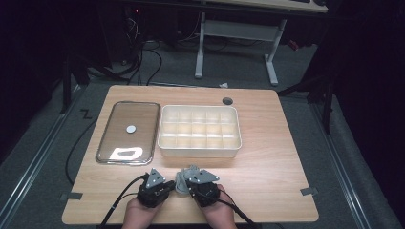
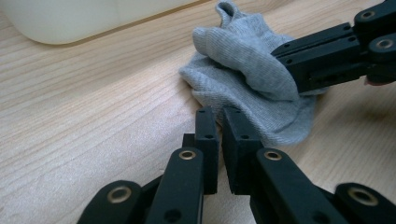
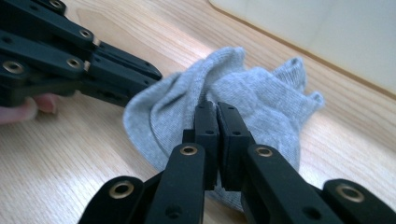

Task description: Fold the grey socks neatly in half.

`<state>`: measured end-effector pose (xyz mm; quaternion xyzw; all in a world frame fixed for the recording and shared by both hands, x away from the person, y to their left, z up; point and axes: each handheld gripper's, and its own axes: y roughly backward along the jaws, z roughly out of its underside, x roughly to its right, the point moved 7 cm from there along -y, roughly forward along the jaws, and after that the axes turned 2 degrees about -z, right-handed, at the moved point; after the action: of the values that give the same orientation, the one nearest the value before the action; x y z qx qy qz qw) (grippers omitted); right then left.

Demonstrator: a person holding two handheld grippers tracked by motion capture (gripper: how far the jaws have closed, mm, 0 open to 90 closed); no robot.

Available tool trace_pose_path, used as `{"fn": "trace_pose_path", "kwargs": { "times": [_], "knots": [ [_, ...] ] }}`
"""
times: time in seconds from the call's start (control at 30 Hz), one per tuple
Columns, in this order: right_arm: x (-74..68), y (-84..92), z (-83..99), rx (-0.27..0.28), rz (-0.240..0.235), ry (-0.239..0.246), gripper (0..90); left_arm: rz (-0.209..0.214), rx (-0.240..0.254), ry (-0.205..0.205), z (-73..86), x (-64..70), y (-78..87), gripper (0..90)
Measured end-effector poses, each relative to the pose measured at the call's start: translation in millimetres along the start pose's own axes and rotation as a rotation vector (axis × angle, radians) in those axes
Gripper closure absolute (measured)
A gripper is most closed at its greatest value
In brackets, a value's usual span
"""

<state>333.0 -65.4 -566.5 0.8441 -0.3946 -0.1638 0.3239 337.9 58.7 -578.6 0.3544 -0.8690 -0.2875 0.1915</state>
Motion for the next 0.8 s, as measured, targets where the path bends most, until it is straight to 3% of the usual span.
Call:
{"fn": "trace_pose_path", "kwargs": {
  "times": [0.13,0.2,0.3,0.43,0.6,0.73,0.8],
  "knots": [
    [-3.2,5.2,-12.4,0.051,0.017,0.022,89.0,0.001,-0.003,-0.002,-0.3,0.2,-1.2,85.5],
    [-1.3,1.0,-11.8,0.039,0.014,0.009,89.0,0.003,-0.005,-0.004,-0.1,0.3,-1.3,86.1],
    [-6.9,-10.4,-8.0,0.009,-0.033,0.001,89.0,0.002,-0.007,-0.005,0.1,0.5,-1.3,88.0],
    [-17.3,-12.3,-11.9,0.023,-0.088,0.01,88.9,0.003,-0.006,0.003,0.4,0.3,-1.1,89.9],
    [-22.0,-5.6,-13.2,0.049,-0.115,0.017,88.9,0.013,-0.007,0.016,0.9,-0.5,-0.6,89.8],
    [-20.7,-12.1,-2.0,0.025,-0.133,0.01,88.9,0.019,-0.007,0.04,1.1,-3.0,0.1,88.6],
    [-20.2,-12.5,-0.7,0.039,-0.143,-0.004,88.9,0.023,-0.008,0.05,1.3,-3.7,0.4,88.0]
  ]
}}
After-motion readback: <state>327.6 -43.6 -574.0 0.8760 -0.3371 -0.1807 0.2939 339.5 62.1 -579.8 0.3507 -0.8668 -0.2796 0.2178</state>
